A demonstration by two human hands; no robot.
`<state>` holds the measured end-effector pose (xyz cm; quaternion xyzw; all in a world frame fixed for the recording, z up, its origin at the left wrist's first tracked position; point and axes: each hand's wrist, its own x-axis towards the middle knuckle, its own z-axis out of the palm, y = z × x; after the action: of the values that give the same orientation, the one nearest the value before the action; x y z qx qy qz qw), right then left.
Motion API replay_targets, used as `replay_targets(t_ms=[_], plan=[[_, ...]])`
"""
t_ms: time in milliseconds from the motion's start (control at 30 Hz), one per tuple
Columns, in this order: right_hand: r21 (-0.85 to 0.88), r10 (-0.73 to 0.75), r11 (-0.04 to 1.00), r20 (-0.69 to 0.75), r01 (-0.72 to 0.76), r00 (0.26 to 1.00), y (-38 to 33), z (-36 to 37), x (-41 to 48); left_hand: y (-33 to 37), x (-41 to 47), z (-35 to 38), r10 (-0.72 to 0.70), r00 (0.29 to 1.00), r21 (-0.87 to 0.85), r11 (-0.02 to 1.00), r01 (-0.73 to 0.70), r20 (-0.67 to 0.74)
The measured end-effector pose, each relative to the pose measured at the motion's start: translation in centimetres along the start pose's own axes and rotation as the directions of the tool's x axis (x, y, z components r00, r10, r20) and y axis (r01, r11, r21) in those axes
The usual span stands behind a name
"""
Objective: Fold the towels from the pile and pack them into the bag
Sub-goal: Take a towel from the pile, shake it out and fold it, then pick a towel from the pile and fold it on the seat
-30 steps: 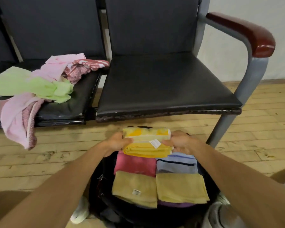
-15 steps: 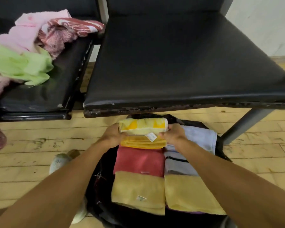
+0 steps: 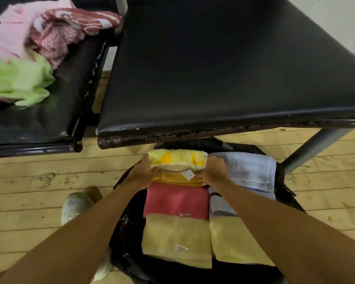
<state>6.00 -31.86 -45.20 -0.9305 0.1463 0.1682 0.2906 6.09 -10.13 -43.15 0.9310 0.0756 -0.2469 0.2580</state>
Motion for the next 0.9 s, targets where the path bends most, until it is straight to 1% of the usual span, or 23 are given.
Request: replay_targets(t_ms=[100, 167, 300, 400, 467, 600, 700, 767, 833, 900], plan=[[-0.186, -0.073, 0.979, 0.04, 0.079, 0.997, -0.8, -1.3, -0.6, 0.4, -0.4, -1.5, -0.013, 0.999, 0.068, 0.998, 0.01, 0.044], [-0.225, -0.113, 0.966, 0.062, 0.124, 0.992, -1.0, -2.3, -1.0, 0.9, -1.4, -2.7, 0.001, 0.997, 0.071, 0.997, -0.006, 0.074], [-0.272, -0.126, 0.947, 0.17, 0.169, 0.977, -0.9, -5.4, -2.8, 2.5, -4.6, -5.2, 0.12, 0.982, 0.109, 0.985, -0.137, 0.143], [-0.312, -0.196, 0.911, 0.254, 0.272, 0.947, -1.5, -8.8, -5.0, 3.7, -6.9, -7.2, 0.168, 0.97, 0.176, 0.964, -0.199, 0.176], [-0.296, -0.246, 0.896, 0.291, 0.331, 0.925, -2.4, -10.9, -6.8, 4.8, -9.1, -8.9, 0.192, 0.959, 0.153, 0.962, -0.225, 0.207], [-0.127, -0.37, 0.895, 0.327, 0.428, 0.87, -4.9, -14.5, -10.4, 7.1, -14.3, -12.8, 0.267, 0.934, -0.046, 0.963, -0.264, 0.236], [-0.013, -0.474, 0.865, 0.307, 0.501, 0.825, -7.9, -16.8, -12.8, 7.7, -17.5, -15.6, 0.351, 0.923, -0.151, 0.932, -0.329, 0.156], [0.055, -0.537, 0.839, 0.24, 0.542, 0.808, -10.1, -17.8, -14.1, 7.3, -18.8, -17.5, 0.386, 0.92, -0.201, 0.908, -0.366, 0.066], [0.122, -0.579, 0.815, 0.159, 0.566, 0.8, -12.4, -18.1, -14.9, 6.3, -19.5, -19.3, 0.391, 0.92, -0.213, 0.897, -0.388, -0.029], [0.147, -0.61, 0.788, 0.063, 0.597, 0.79, -15.0, -17.8, -15.0, 4.5, -19.5, -21.0, 0.372, 0.919, -0.178, 0.903, -0.391, -0.132]])
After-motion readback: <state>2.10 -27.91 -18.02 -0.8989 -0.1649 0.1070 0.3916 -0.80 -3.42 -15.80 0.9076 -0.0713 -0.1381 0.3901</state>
